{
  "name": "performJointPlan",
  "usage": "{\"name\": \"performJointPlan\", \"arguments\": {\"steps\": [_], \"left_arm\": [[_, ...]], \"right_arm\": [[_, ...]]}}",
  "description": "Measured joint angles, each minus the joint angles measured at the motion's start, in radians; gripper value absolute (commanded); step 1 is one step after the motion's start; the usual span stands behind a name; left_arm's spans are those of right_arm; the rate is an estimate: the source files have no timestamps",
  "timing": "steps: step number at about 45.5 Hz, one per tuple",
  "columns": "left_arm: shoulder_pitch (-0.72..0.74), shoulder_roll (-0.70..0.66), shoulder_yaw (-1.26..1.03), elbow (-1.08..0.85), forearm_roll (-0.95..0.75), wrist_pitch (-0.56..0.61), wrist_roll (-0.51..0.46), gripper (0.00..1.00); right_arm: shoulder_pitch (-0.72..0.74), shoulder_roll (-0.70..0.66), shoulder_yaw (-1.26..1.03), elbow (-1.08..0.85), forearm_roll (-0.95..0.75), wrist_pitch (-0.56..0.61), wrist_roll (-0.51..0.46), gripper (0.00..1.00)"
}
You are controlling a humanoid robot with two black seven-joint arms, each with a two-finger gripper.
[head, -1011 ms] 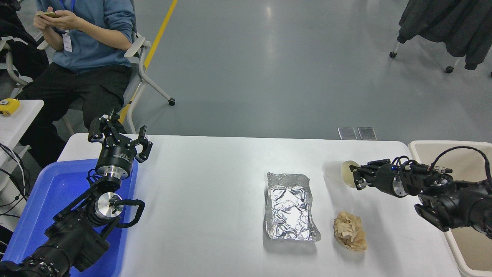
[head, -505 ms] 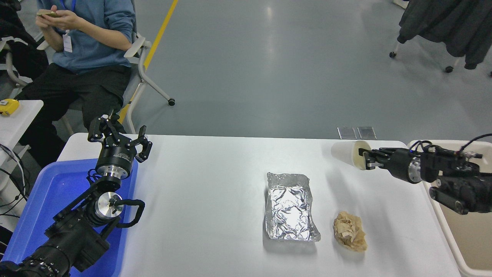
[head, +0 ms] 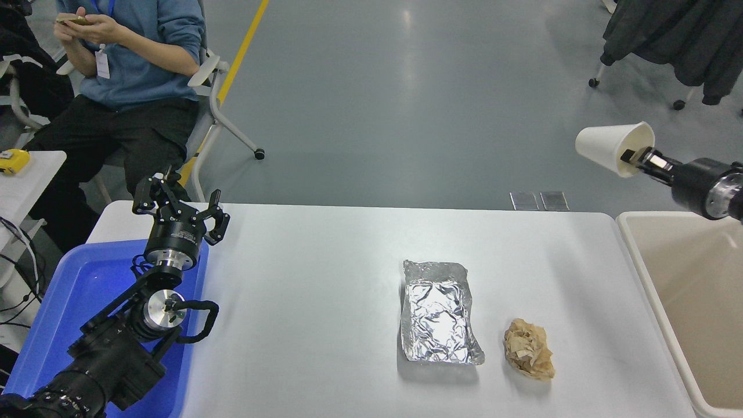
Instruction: Dispose of the paper cup in the dustbin
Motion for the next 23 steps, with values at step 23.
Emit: {"name": "performJointPlan", "arguments": {"steps": [23], "left_arm": [[0.000,0.000,0.000,0.000,0.000,0.000,0.000,1.00]], "right_arm": [[-0.035,-0.062,0.035,-0.219,0.823,0.024,-0.389,0.00]]}}
